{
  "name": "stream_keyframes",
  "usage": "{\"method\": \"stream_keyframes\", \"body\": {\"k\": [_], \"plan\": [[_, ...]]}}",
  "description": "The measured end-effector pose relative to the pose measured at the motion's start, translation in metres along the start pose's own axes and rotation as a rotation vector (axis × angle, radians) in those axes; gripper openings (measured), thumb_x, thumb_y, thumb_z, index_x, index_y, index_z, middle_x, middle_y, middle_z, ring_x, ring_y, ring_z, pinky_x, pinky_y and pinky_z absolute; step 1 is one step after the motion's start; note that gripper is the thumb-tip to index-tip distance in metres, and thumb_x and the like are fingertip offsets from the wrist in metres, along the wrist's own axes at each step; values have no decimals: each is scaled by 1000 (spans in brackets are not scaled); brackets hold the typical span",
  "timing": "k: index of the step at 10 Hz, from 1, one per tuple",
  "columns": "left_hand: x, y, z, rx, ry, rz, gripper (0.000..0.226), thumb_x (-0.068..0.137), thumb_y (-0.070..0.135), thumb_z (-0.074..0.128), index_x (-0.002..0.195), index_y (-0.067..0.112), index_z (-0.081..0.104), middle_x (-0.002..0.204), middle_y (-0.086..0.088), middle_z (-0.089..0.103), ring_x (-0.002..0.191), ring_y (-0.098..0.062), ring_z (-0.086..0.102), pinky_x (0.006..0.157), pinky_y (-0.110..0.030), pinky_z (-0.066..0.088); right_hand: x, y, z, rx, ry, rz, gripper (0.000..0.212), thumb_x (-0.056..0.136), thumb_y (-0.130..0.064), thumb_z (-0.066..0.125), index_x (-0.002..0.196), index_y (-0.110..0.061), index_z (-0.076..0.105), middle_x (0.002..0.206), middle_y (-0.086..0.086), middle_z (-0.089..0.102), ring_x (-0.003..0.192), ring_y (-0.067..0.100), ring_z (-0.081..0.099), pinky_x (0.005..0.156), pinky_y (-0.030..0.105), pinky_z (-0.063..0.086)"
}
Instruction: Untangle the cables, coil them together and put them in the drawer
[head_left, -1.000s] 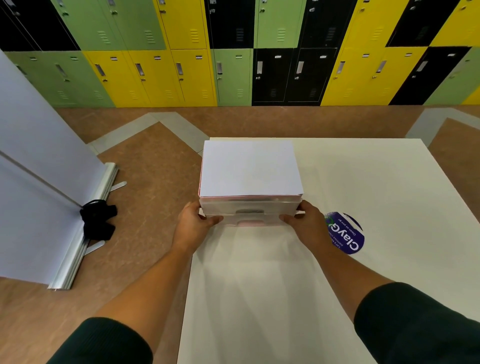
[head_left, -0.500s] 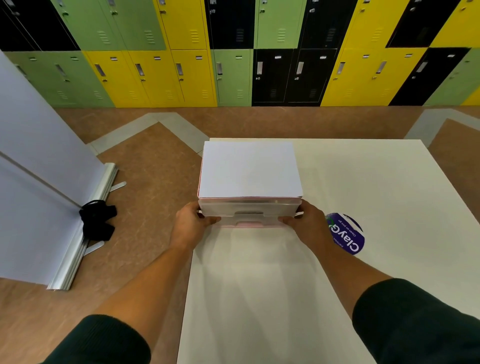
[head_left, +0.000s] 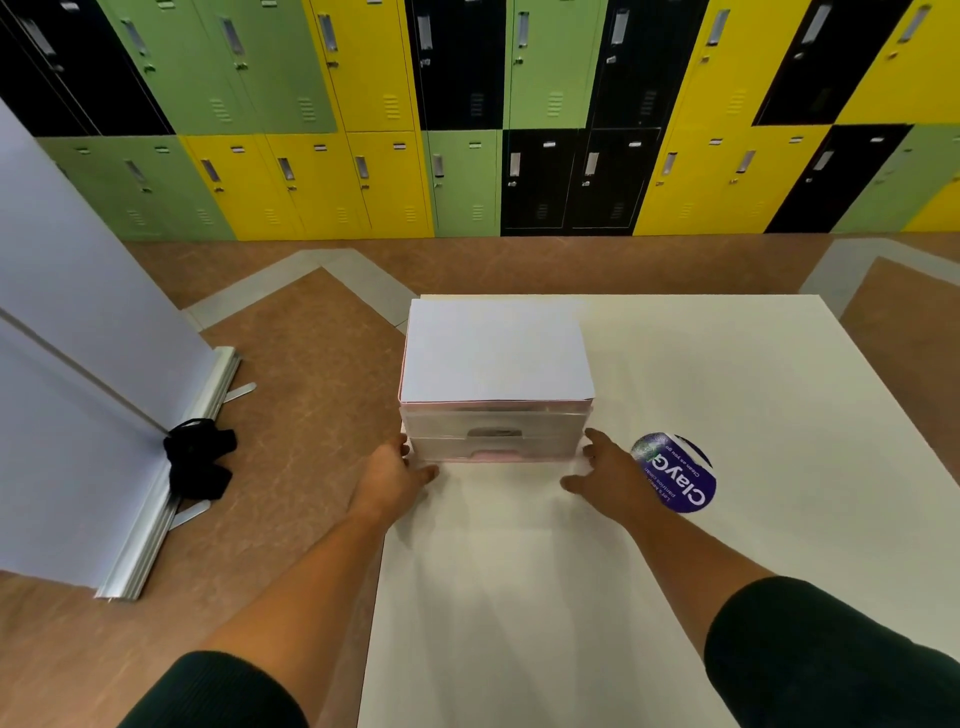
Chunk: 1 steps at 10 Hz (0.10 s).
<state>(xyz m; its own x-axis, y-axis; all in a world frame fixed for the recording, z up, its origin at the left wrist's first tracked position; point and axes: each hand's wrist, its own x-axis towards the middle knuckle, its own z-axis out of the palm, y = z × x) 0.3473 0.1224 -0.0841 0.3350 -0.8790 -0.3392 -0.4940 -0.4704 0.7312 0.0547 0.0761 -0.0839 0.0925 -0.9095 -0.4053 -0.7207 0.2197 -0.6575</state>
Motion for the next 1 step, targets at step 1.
{"method": "stream_keyframes", "body": {"k": [1], "plan": [[-12,0,0,88,-73,-27,58,87,24,75,136,6,51,124,-7,61,98,-20,57,80,-28,43,-15,6,-8,-13,-49,55,90,84,-26,77,155,-15,22,150,9,45,136,27,45,108,39,41]]}}
